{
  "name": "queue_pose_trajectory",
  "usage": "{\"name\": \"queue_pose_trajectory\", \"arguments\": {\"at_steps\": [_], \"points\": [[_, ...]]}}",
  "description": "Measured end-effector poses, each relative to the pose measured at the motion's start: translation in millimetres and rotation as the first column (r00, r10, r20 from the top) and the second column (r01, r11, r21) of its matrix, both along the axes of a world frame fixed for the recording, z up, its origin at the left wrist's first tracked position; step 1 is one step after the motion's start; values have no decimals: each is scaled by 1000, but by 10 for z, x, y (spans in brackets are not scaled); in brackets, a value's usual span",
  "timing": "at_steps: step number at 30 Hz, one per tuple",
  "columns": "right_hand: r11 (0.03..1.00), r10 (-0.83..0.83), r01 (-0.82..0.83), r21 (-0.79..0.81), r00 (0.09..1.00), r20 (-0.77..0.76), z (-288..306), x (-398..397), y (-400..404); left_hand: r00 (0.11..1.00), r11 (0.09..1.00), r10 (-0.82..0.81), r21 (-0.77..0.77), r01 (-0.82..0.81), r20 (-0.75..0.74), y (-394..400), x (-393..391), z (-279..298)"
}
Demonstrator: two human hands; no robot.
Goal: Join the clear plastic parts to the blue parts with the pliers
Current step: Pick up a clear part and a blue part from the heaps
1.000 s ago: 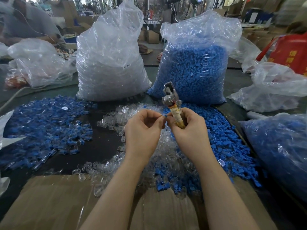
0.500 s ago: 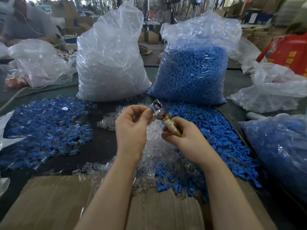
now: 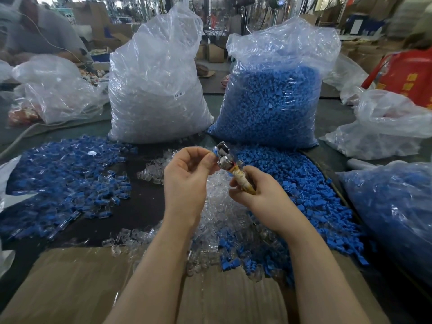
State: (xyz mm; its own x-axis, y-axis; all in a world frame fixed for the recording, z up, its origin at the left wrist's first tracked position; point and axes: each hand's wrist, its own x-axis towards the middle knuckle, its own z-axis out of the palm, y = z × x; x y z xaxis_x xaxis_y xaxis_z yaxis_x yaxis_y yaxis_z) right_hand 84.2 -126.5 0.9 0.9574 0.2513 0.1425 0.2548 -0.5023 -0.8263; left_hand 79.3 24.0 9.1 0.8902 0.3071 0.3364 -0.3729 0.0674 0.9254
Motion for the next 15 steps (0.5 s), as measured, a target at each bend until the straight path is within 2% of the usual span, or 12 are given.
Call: {"name": "queue_pose_trajectory", "arguments": {"at_steps": [15], "points": [[991, -61, 67, -112, 996, 60, -24, -9, 30, 999, 999, -21, -41, 20, -45, -2, 12, 7]]}}
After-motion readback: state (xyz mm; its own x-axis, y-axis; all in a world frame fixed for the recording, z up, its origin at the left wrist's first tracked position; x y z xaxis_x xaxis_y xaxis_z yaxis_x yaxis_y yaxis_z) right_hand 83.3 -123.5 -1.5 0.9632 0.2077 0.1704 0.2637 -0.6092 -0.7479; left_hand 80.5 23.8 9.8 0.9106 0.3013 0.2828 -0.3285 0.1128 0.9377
